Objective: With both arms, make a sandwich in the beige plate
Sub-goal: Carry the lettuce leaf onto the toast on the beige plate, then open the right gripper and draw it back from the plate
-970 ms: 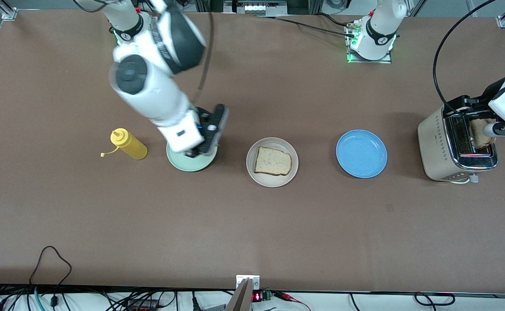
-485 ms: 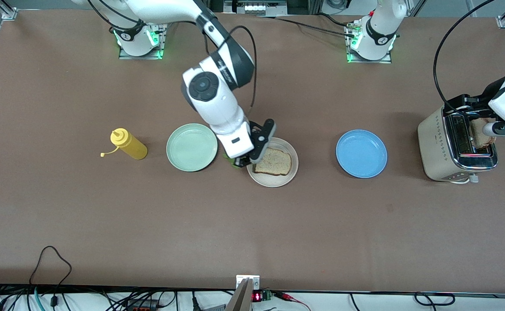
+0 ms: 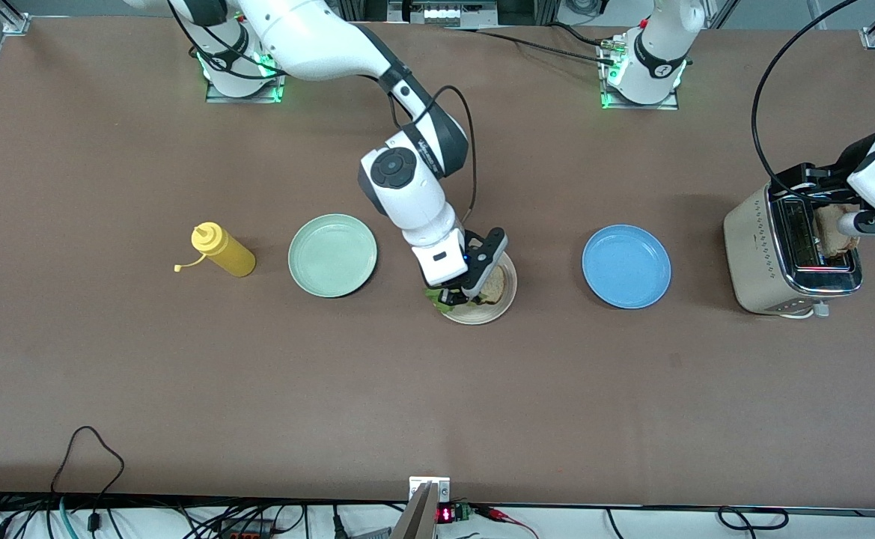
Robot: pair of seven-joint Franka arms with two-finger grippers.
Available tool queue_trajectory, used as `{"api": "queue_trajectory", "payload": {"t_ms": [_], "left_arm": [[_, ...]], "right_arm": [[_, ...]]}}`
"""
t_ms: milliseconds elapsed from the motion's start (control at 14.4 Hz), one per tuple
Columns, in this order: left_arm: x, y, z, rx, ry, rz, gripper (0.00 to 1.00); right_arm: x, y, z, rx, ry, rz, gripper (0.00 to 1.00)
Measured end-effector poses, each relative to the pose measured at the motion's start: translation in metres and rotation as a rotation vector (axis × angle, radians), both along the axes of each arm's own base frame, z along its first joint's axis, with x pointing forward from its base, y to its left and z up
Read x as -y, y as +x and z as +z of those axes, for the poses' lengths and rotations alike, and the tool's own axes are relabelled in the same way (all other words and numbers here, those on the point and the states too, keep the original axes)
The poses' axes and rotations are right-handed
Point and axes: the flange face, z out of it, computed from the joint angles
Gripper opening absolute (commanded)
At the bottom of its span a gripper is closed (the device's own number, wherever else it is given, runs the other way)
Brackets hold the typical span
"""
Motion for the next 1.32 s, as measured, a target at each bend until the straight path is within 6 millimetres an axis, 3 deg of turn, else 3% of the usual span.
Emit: {"api": "queue_trajectory", "payload": {"t_ms": [416, 485, 554, 762, 970, 1108, 1316], "left_arm": [[0.0, 0.0, 0.0, 0.0, 0.0, 0.0, 1.0], [0.0, 0.0, 0.0, 0.0, 0.0, 0.0, 1.0], [0.0, 0.0, 0.0, 0.0, 0.0, 0.0, 1.0], [0.0, 0.0, 0.0, 0.0, 0.0, 0.0, 1.0], [0.0, 0.0, 0.0, 0.0, 0.0, 0.0, 1.0], [0.0, 0.0, 0.0, 0.0, 0.0, 0.0, 1.0], [0.0, 0.0, 0.0, 0.0, 0.0, 0.0, 1.0]], "right_arm": [[-0.025, -0.021, -0.017, -0.048, 0.045, -0.087, 0.01], [-0.027, -0.023, -0.02, -0.051, 0.045, -0.089, 0.16], [-0.03, -0.025, -0.024, -0.047, 0.051, -0.09, 0.99], [-0.034, -0.028, -0.033, -0.037, 0.08, -0.123, 1.0], [-0.037, -0.028, -0.023, -0.062, 0.081, -0.14, 1.0], [-0.035, -0.024, -0.001, -0.109, 0.056, -0.145, 1.0], [-0.013, -0.011, 0.054, -0.183, 0.025, -0.186, 1.0]]}}
